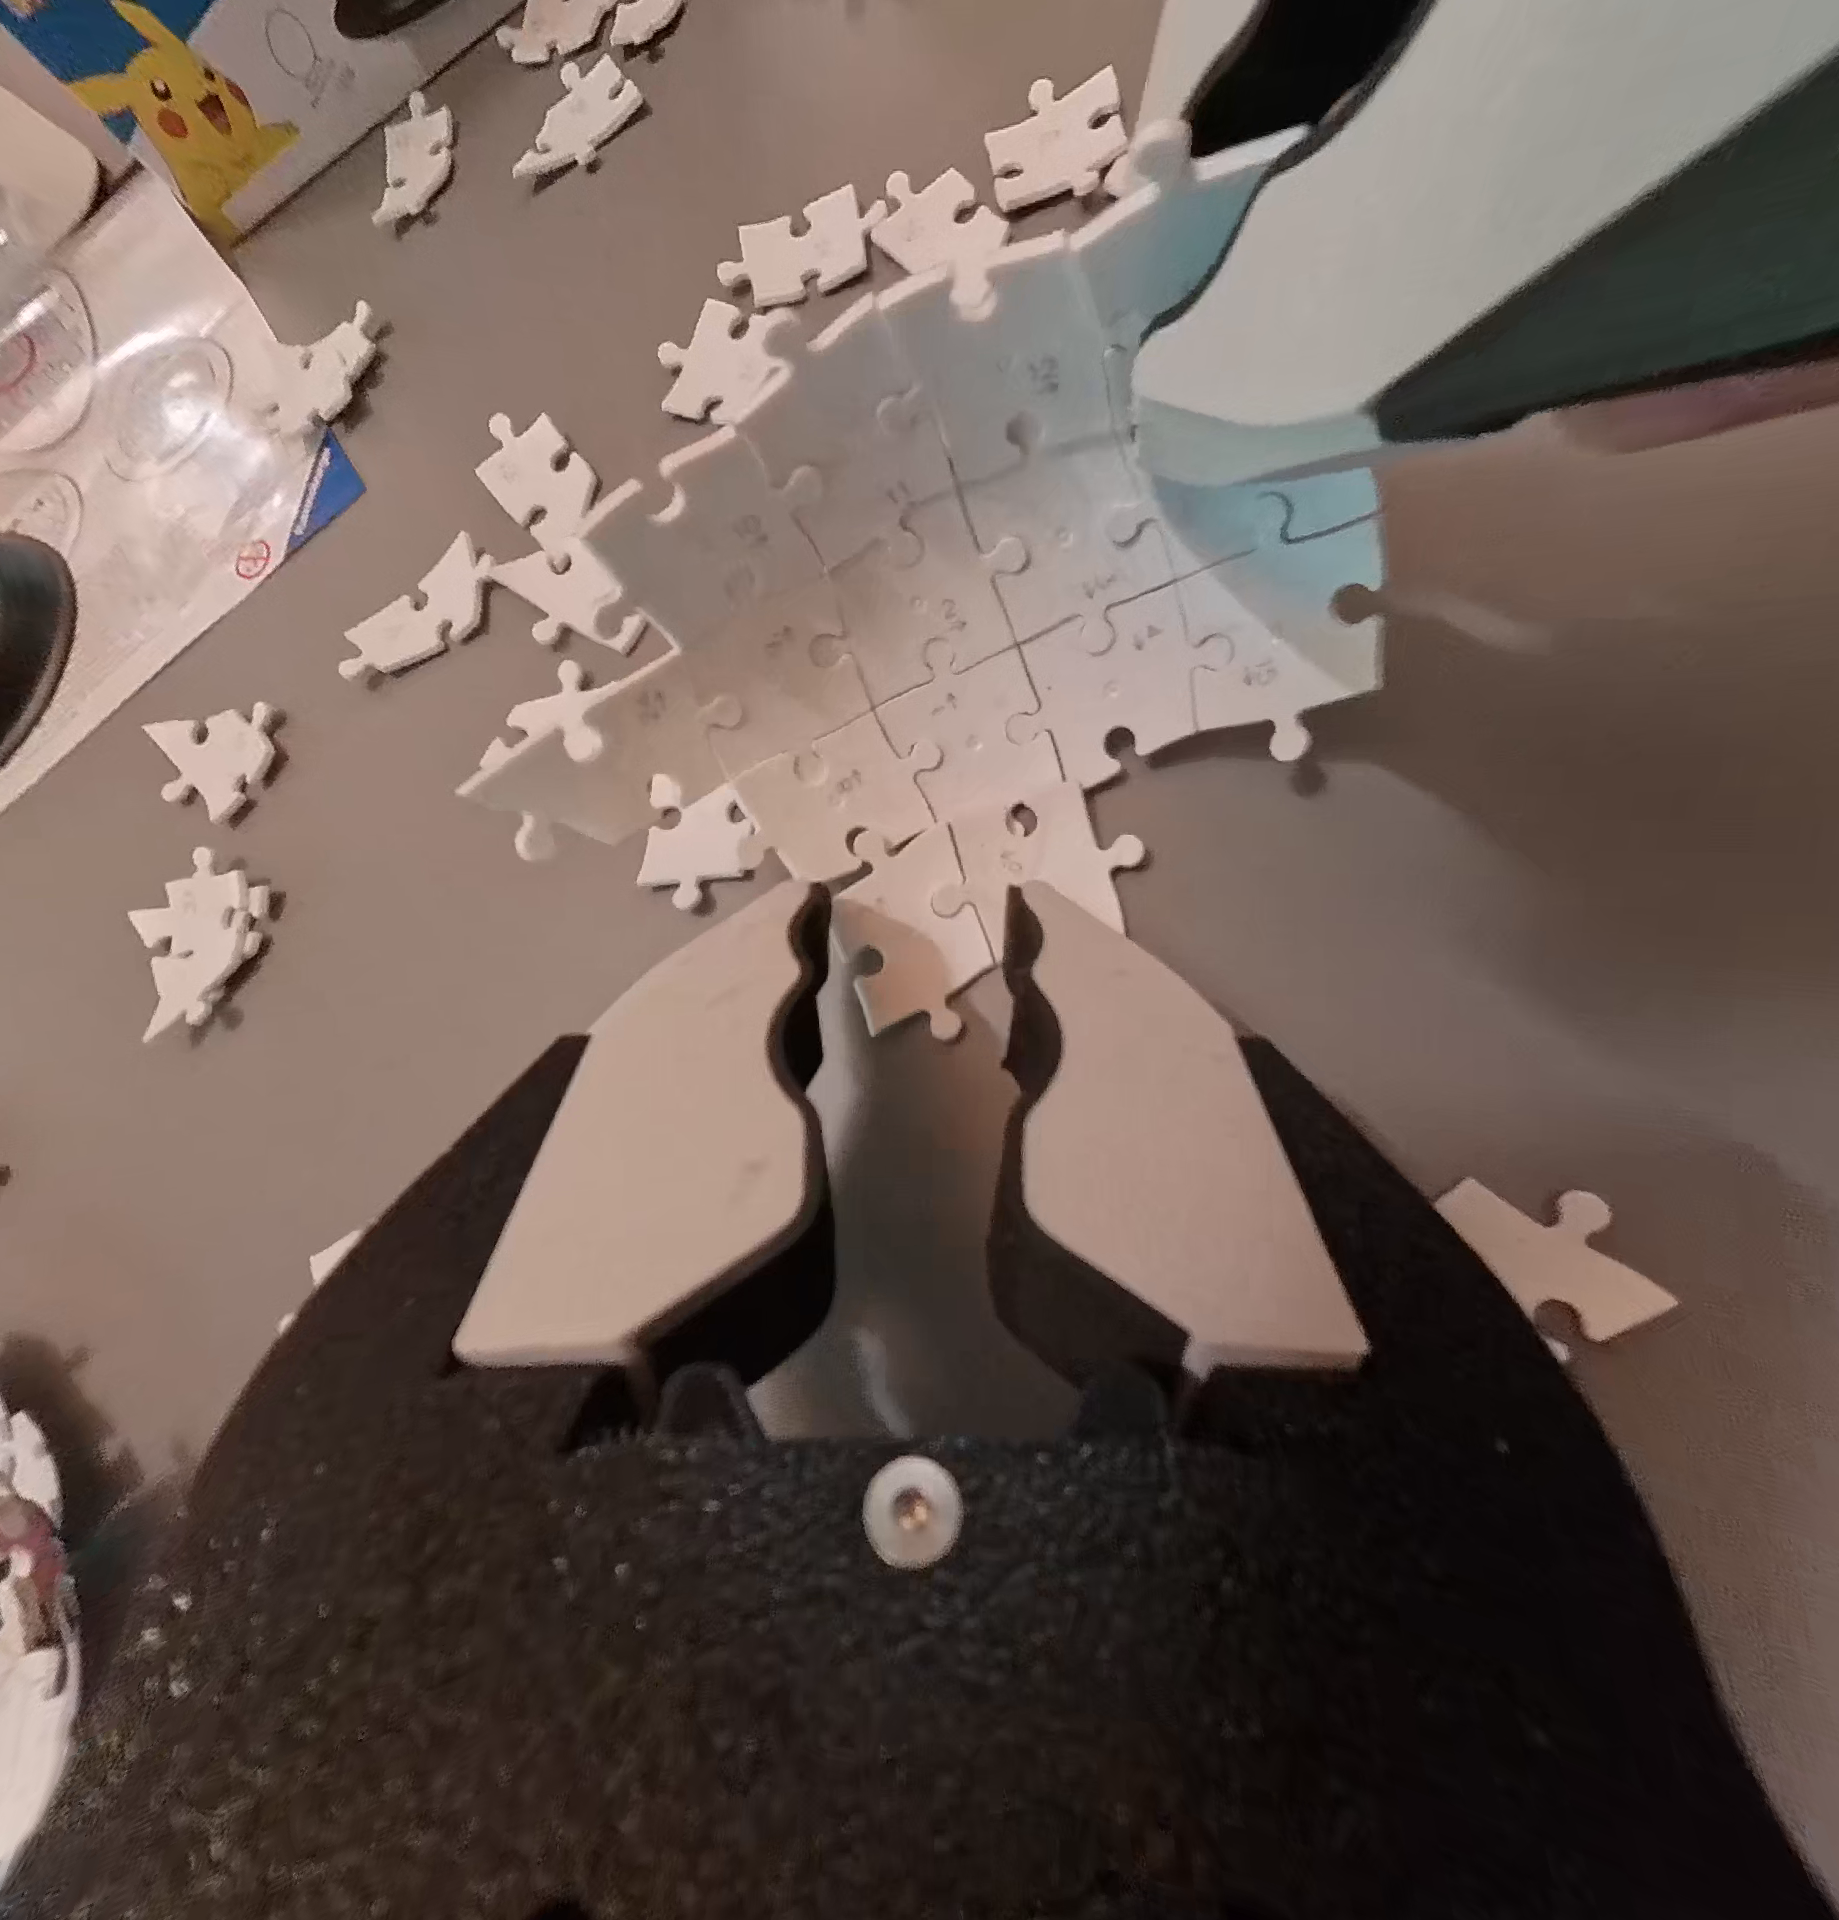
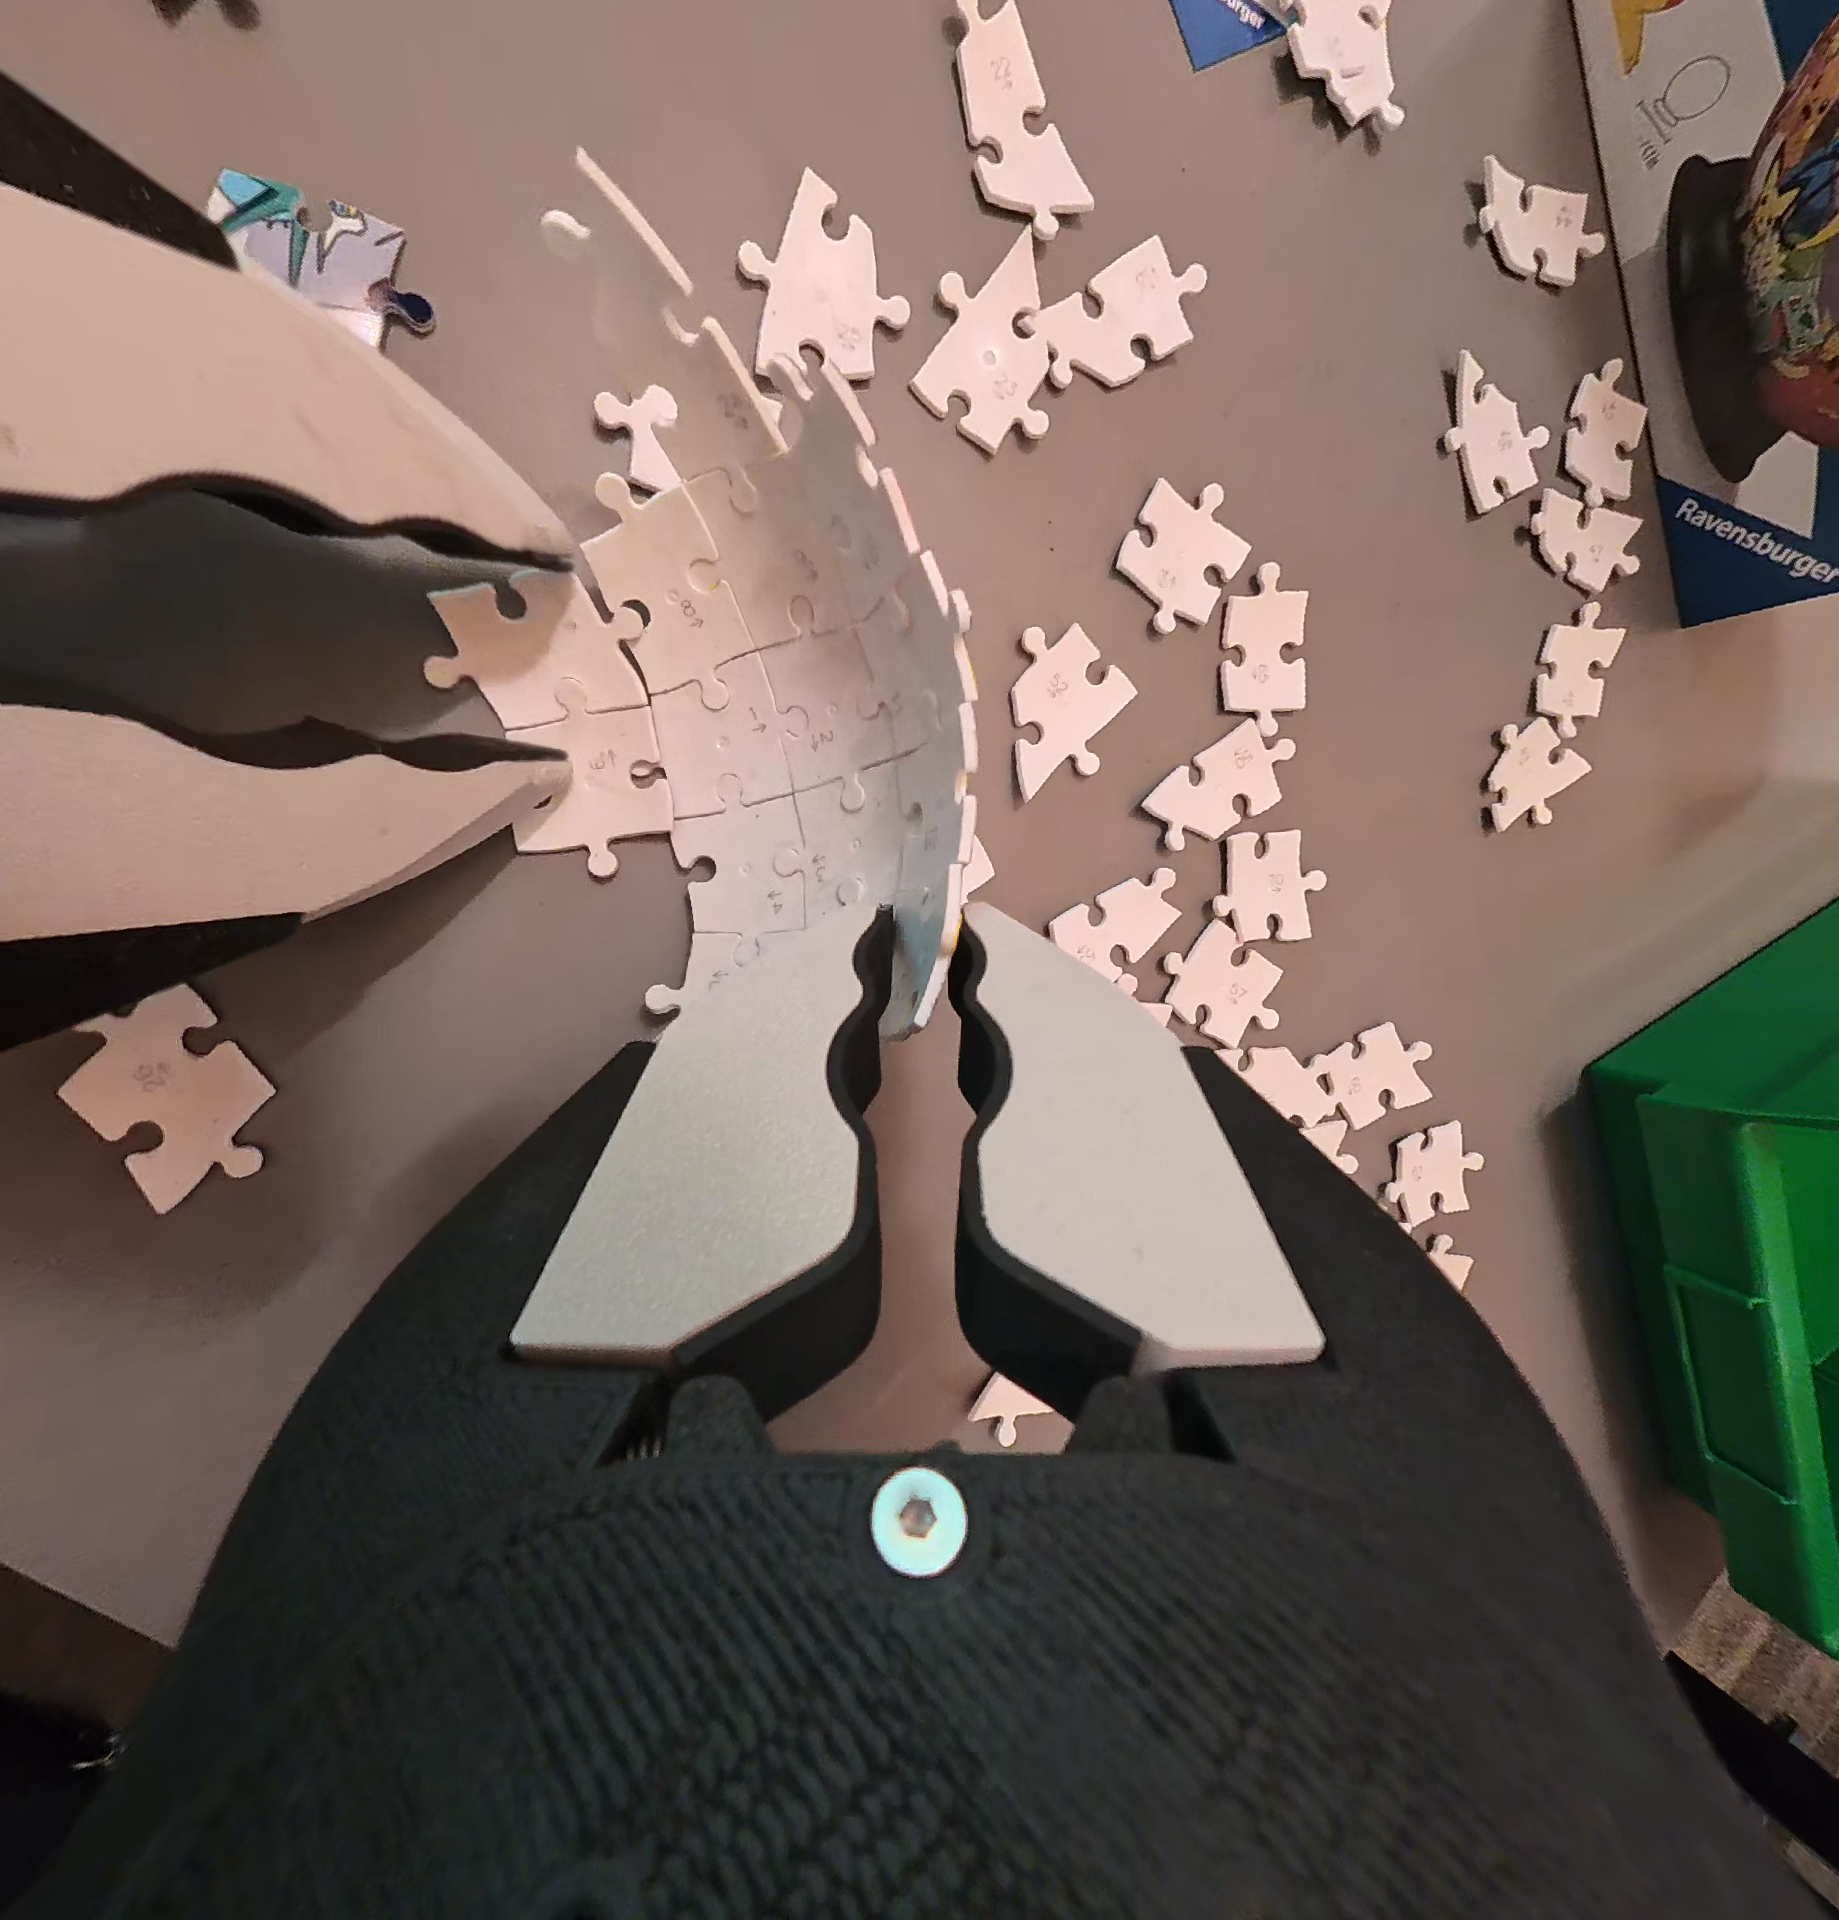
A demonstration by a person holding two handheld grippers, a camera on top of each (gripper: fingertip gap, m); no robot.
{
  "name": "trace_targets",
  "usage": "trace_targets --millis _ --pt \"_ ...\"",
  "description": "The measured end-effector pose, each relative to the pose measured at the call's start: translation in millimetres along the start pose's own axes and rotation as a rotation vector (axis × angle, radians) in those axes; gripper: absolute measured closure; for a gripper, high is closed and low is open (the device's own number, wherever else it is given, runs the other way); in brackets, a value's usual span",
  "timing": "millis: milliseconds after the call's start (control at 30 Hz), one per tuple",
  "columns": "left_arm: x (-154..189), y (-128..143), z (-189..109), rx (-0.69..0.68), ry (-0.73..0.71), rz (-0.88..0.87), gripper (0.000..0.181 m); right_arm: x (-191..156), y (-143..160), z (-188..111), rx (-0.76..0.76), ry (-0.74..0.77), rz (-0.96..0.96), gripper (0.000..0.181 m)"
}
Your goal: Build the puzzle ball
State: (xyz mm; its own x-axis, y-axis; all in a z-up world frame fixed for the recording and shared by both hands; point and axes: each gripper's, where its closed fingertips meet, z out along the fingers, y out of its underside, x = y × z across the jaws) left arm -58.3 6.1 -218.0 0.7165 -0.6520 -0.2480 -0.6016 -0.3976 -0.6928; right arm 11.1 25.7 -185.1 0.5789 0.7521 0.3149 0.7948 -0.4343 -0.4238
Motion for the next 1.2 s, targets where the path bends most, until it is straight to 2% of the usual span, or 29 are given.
trace_targets --millis 200,300,533,767,1200 --pt "2 -3 -1 0.019 0.005 0.009 0.159 0 0 0 -0.003 0.004 -0.002 0.171" --pt "7 -5 -2 0.027 0.036 0.003 0.171 0 -1 -1 -0.004 0.008 -0.006 0.171" --pt "10 -1 4 -0.016 0.058 -0.007 0.181 -1 -4 -2 0.002 0.013 -0.021 0.172" --pt "7 -2 6 -0.019 0.082 -0.031 0.181 -2 -5 -2 0.008 0.013 -0.045 0.172" --pt "8 -1 6 -0.040 0.155 0.049 0.181 1 -10 1 0.026 0.019 -0.072 0.173"
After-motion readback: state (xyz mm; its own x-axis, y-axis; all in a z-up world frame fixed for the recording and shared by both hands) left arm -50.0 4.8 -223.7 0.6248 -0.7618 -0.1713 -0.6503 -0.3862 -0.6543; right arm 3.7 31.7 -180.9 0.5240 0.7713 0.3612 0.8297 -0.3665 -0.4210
